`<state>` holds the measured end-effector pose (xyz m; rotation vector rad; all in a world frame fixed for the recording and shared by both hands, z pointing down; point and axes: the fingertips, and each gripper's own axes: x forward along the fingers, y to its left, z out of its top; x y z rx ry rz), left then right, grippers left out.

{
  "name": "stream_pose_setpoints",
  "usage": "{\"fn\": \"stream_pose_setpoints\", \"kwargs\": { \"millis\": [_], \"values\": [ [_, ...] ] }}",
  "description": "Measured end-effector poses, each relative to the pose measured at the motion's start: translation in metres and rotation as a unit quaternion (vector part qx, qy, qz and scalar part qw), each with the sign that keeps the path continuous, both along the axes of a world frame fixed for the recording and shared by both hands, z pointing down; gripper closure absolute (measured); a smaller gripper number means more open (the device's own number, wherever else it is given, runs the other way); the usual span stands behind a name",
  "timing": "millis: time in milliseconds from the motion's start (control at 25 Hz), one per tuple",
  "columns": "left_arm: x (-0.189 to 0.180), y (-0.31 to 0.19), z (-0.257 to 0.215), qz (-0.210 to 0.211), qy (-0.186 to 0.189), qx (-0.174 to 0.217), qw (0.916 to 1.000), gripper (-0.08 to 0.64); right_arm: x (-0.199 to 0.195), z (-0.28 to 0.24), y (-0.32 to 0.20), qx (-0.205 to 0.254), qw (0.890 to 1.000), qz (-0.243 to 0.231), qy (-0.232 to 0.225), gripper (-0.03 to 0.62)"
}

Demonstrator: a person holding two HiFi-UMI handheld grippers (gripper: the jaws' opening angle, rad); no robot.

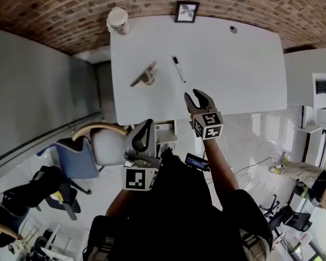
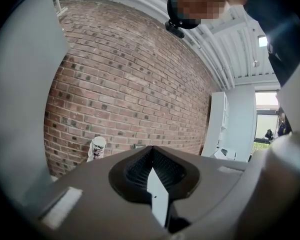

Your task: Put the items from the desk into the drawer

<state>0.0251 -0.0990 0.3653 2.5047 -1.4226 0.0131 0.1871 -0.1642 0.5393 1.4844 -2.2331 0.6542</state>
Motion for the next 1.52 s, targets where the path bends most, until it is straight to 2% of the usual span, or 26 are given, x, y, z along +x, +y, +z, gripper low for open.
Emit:
{"fn": "stream_pose_setpoints", "kwargs": {
  "millis": [160,800,1320,1520],
  "values": [
    [-0.002,-0.01,0.004,-0.002,0.016,-0.006,0.9999,0.54,0.002,0.031,-0.015,-0.03,0.999,0.001,0.013,0.445],
    [-0.013,-0.031,0.038,-0.006,0.018,-0.045,0.9988,0.54,0.021,0.147,-0.059,-0.145,0.987,0.01,0.065,0.442],
    [-0.026,-0.039,0.048,-0.027,0.015,-0.054,0.9981,0.54,0.034,0.195,-0.069,-0.203,0.974,0.015,0.097,0.442],
    [-0.026,-0.04,0.047,-0.03,0.016,-0.051,0.9981,0.54,0.038,0.197,-0.07,-0.192,0.976,0.032,0.097,0.471]
  ]
}}
